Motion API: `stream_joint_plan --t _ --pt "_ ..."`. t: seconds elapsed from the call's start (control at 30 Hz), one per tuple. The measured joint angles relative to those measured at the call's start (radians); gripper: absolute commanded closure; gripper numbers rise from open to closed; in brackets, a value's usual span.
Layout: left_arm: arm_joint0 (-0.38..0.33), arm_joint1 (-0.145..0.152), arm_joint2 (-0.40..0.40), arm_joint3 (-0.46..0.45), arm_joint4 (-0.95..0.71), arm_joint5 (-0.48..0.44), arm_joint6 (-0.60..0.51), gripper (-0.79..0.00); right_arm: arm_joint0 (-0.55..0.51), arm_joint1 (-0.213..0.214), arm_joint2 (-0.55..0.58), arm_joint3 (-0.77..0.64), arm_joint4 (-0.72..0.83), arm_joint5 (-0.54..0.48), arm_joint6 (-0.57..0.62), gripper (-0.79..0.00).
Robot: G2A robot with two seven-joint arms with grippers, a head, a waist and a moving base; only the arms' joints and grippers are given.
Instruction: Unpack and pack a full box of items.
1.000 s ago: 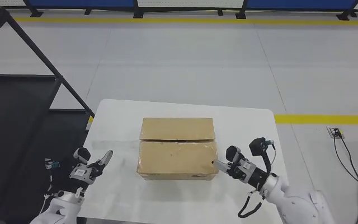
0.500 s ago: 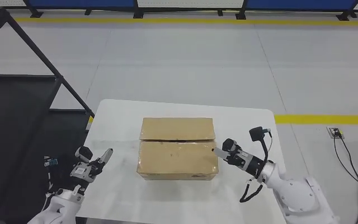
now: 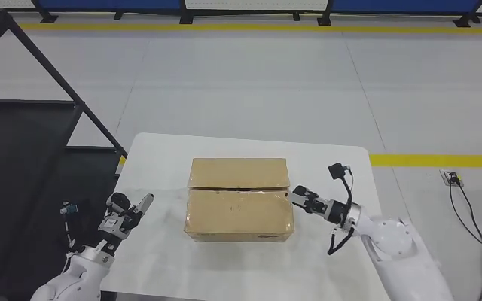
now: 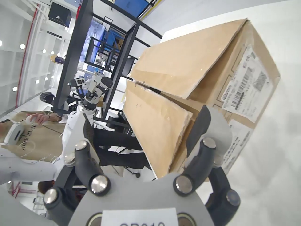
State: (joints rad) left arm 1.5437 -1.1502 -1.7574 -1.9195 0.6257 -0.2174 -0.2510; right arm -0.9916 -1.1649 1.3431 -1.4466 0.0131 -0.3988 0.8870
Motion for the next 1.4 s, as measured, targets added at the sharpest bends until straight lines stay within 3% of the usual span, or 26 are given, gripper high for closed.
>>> stream_joint_plan --t 0.33,0.6,0.7,0.87,1.0,1.2,1.4 --pt "0.015 -0.001 -0.002 -0.017 -0.021 -0.007 0.016 -0.785 0.061 0.004 -0.003 0.085 0.256 -0.070 0.185 -0.785" --pt "0.013 -0.002 0.018 -0.038 -0.019 -0.018 0.013 -0.785 0.013 0.028 0.046 0.021 0.419 -0.120 0.397 -0.785" --pt "0.009 -0.001 0.028 -0.042 -0.009 -0.030 -0.003 -0.785 -0.022 0.040 0.057 -0.045 0.430 -0.096 0.442 -0.785" --pt "0.002 0.004 0.044 -0.042 0.031 -0.081 -0.059 -0.785 -0.070 0.063 0.054 -0.131 0.375 -0.072 0.463 -0.785" --pt "-0.003 0.015 0.065 -0.030 0.114 -0.180 -0.149 -0.785 -0.086 0.076 0.023 -0.154 0.323 -0.072 0.463 -0.785" --pt "-0.002 0.031 0.080 0.003 0.263 -0.328 -0.236 -0.785 -0.059 0.080 -0.031 -0.104 0.329 -0.080 0.454 -0.785" --pt "-0.008 0.040 0.080 0.032 0.314 -0.382 -0.265 -0.785 -0.024 0.074 -0.059 -0.050 0.395 -0.073 0.406 -0.785"
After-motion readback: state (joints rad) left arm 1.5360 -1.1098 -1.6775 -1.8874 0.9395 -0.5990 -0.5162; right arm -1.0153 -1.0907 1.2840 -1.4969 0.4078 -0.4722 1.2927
